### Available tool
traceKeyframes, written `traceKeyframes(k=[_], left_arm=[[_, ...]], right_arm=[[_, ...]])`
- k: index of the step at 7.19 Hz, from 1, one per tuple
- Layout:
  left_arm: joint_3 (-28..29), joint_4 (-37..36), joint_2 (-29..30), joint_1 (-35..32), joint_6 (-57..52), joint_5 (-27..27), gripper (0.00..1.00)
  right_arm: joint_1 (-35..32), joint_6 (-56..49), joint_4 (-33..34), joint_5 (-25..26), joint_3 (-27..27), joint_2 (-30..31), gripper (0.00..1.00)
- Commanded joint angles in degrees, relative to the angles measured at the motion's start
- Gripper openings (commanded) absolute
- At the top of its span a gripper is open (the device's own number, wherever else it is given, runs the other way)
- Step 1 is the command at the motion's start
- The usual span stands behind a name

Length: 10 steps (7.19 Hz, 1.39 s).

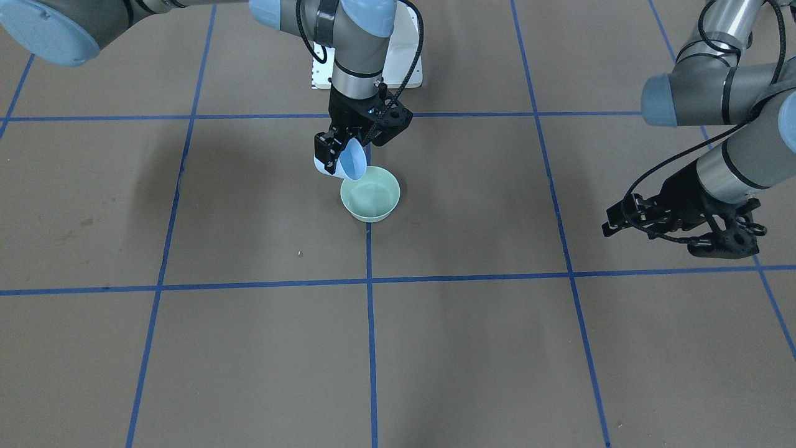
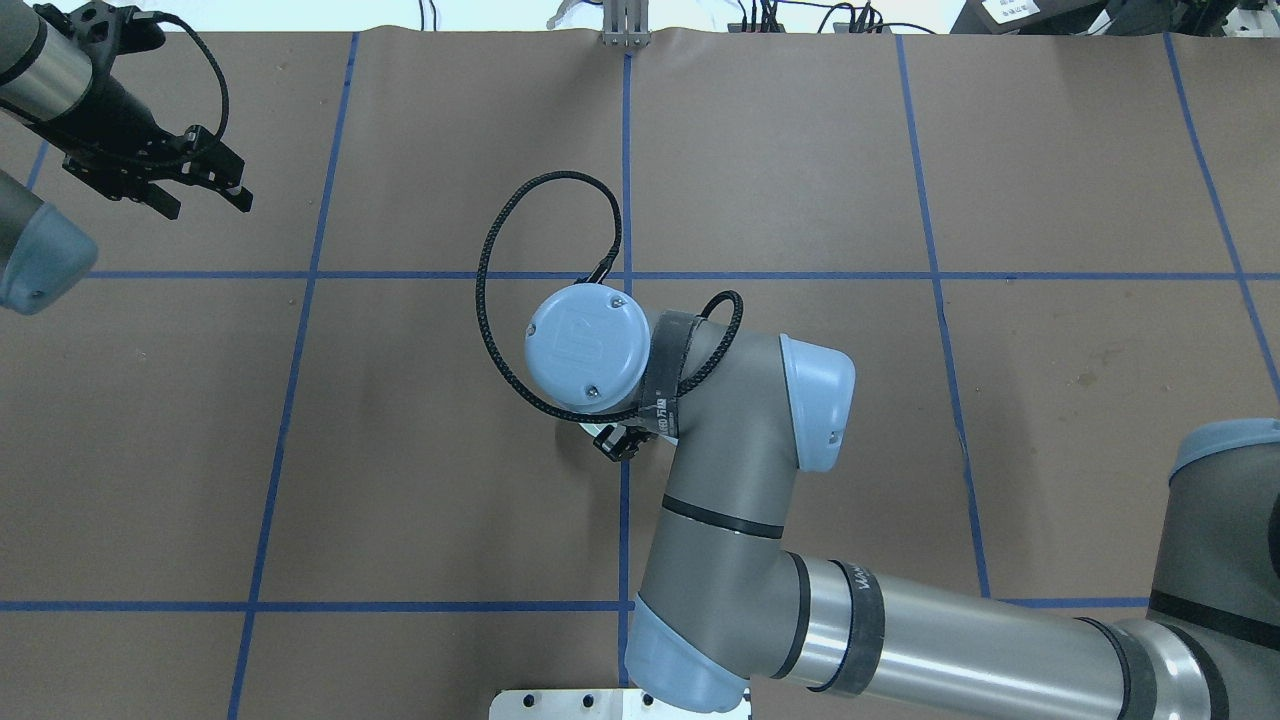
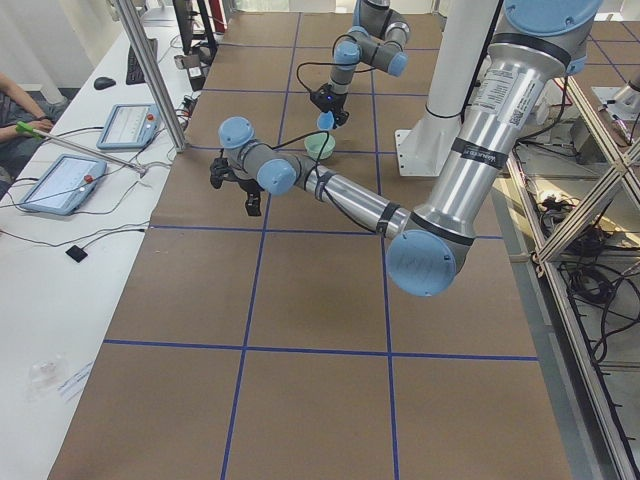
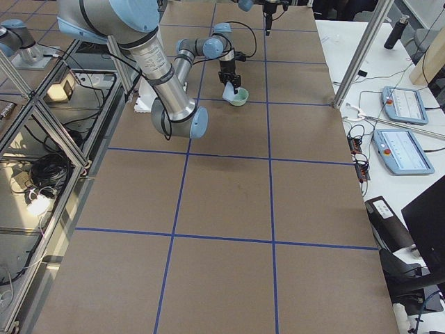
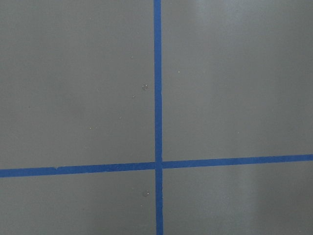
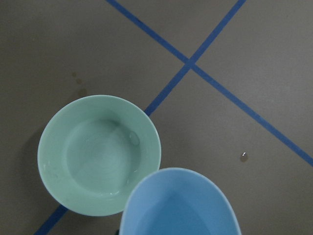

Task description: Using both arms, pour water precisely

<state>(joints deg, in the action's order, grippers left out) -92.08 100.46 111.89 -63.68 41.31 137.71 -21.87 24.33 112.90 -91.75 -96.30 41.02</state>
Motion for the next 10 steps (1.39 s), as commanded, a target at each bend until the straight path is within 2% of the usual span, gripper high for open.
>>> traceKeyframes(k=[1,3,10], left_arm=[[0.0,0.0,-0.4,0.0,0.0,0.0,0.91],[-0.4,0.1,-0.8,0.0,0.0,0.1,0.91],[-0.1,0.1,-1.1,0.1,0.0,0.1,0.91]], right_arm=[[0.1,-1.7,1.9,0.5,2.5,-1.6,0.00],[0.1,-5.2,5.7,1.6,4.2,-3.9,0.00],[0.3,-15.9,12.3,6.5,7.0,-7.9,0.00]])
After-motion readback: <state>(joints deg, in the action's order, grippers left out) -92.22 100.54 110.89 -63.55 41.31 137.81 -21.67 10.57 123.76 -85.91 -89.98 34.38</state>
